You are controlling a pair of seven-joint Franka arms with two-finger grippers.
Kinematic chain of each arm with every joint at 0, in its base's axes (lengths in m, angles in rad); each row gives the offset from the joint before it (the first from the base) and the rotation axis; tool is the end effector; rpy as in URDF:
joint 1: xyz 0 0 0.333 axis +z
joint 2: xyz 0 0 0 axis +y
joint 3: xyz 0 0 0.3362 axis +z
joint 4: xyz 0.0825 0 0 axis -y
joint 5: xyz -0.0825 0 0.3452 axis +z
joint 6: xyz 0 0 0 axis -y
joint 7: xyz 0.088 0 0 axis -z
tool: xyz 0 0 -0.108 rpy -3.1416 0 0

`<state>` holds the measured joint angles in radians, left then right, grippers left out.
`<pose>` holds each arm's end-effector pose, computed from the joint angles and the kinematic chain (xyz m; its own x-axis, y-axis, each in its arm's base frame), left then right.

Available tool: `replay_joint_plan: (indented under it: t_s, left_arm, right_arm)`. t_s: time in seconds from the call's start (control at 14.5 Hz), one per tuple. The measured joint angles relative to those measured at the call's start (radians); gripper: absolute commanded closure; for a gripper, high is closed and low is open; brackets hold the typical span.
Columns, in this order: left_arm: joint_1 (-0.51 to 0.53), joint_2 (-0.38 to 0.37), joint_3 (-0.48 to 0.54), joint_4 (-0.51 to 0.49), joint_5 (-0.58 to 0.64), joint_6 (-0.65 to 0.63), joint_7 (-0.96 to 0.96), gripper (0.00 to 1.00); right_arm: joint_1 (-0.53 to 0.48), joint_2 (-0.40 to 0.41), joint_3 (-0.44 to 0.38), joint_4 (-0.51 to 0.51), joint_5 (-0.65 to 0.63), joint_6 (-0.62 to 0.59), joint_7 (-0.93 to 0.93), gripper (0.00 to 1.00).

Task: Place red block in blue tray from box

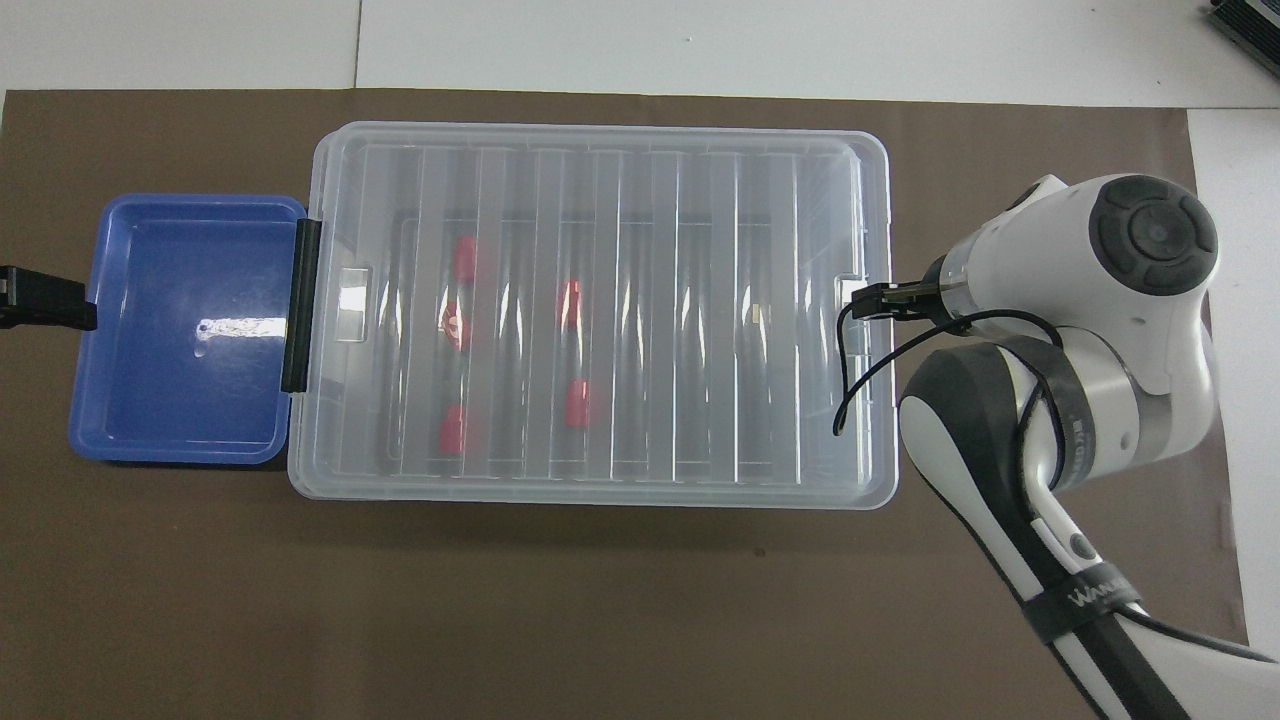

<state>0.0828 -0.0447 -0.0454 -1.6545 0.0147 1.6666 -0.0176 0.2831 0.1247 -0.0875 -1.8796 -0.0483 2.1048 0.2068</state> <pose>0.5092 0.0199 0.6387 0.9969 0.0534 0.0570 0.0544 -0.9984 -0.0157 0.5591 0.1105 0.4879 0.9939 0.0142 0.1091 0.0107 -0.9994 0.0330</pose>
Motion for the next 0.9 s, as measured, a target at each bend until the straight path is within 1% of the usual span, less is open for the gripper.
replay_joint_plan:
  t_s: [0.35, 0.9]
  left_arm:
    - [0.004, -0.004, 0.008, -0.006, 0.000, 0.019, -0.201, 0.00]
    - [0.003, -0.004, 0.002, -0.009, 0.000, 0.025, -0.282, 0.00]
  right_arm:
    - [-0.018, 0.000, -0.001, 0.003, -0.080, -0.001, 0.000, 0.00]
    - [-0.081, 0.000, -0.002, 0.005, -0.148, -0.023, -0.001, 0.00]
